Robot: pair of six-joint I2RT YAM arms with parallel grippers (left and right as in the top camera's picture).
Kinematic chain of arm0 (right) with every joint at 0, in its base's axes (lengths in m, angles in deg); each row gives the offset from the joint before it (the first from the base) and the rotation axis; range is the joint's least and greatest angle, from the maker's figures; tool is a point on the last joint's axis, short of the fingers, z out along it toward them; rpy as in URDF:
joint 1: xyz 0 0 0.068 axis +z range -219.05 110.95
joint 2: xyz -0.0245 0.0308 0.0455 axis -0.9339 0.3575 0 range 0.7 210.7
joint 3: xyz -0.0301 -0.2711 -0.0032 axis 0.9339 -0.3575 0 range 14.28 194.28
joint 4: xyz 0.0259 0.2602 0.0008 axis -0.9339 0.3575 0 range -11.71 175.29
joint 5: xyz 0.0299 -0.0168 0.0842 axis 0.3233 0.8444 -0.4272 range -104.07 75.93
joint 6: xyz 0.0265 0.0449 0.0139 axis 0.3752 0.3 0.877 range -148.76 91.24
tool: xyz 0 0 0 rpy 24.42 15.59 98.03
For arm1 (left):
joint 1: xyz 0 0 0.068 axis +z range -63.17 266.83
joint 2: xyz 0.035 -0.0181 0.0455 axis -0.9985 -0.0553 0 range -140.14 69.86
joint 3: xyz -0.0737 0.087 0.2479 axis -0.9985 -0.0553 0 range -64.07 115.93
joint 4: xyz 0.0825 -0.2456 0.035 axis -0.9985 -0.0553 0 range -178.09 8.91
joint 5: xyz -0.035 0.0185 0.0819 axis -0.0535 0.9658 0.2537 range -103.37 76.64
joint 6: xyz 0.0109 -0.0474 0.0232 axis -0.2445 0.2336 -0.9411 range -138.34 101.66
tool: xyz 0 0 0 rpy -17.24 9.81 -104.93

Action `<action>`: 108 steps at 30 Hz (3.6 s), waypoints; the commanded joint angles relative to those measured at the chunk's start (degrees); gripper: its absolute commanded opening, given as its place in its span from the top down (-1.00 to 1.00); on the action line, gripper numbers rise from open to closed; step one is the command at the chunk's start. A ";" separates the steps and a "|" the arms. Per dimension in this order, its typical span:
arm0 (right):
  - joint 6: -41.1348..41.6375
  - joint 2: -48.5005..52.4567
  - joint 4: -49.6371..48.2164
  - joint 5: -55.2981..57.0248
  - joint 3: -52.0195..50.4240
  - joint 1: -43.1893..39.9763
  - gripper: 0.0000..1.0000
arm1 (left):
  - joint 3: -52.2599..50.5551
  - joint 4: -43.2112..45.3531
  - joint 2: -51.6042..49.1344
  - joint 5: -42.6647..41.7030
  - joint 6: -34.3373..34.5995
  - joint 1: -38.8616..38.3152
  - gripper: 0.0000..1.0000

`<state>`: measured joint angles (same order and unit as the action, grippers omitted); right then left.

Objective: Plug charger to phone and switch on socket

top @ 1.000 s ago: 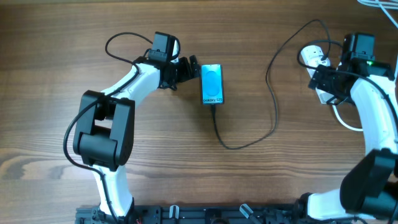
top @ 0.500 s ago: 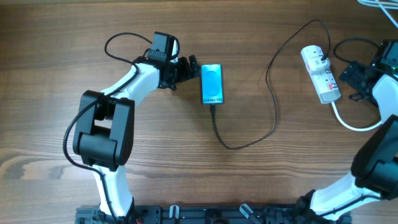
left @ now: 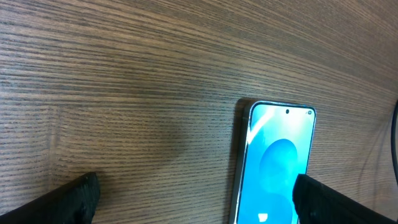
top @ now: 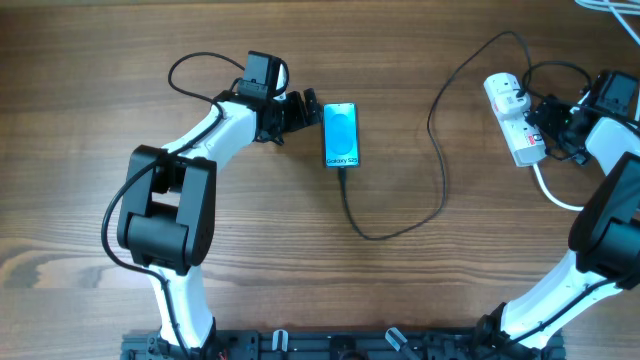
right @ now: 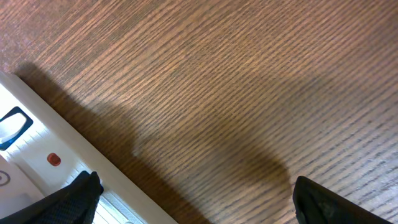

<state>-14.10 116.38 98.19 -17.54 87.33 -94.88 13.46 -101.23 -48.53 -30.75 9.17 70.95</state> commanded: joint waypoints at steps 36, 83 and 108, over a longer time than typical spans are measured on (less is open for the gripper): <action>-7.32 3.39 2.89 -5.20 -0.44 2.45 -0.99 | -0.50 -0.28 -0.46 0.57 -0.22 0.13 -1.00; -14.62 -8.20 6.25 -2.97 -1.18 5.29 -0.99 | -0.50 -0.28 -0.46 0.57 -0.22 0.13 -1.00; -14.62 -8.20 6.25 -2.97 -1.18 5.29 -0.99 | -0.50 -0.28 -0.57 0.57 -0.22 0.13 -1.00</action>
<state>-27.83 108.77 104.75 -19.88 86.42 -89.72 13.46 -101.23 -48.53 -30.75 9.19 70.95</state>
